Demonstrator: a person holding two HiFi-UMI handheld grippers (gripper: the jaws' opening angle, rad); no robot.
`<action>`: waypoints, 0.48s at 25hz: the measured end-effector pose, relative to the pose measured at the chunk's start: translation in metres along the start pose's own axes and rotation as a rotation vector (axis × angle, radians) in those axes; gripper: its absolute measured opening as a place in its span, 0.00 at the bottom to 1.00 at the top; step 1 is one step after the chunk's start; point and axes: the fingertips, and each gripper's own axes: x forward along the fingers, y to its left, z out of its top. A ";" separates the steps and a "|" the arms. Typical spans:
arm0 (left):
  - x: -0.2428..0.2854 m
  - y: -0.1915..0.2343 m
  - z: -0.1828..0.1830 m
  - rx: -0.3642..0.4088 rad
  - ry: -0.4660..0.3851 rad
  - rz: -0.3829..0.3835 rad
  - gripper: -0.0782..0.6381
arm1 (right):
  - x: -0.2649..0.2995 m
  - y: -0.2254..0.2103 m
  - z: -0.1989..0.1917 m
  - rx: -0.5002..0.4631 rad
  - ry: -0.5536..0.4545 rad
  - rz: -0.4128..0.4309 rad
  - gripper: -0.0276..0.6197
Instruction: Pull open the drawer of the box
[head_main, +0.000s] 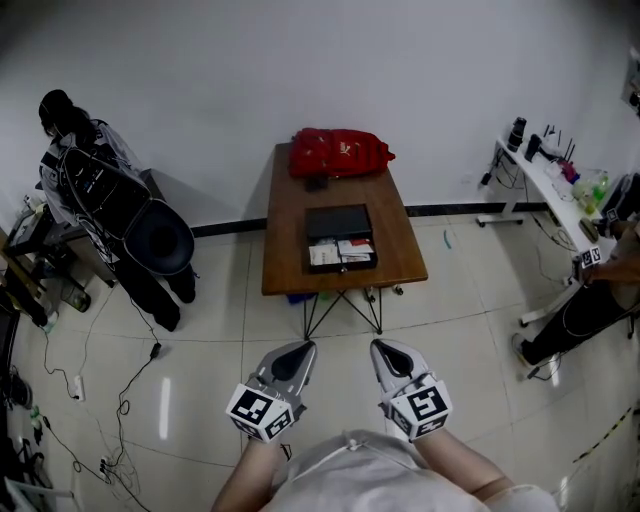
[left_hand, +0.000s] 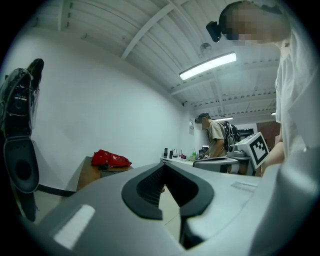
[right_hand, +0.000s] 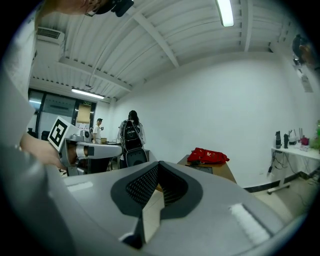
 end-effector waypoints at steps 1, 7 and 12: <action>0.000 -0.001 0.000 -0.001 0.001 0.000 0.12 | 0.000 0.000 0.001 0.008 0.002 0.002 0.05; 0.001 -0.007 0.001 0.007 -0.002 0.007 0.12 | -0.003 0.002 0.003 -0.010 0.002 0.018 0.05; 0.001 -0.010 -0.002 0.011 0.004 0.009 0.12 | -0.004 0.009 0.003 -0.045 -0.009 0.039 0.05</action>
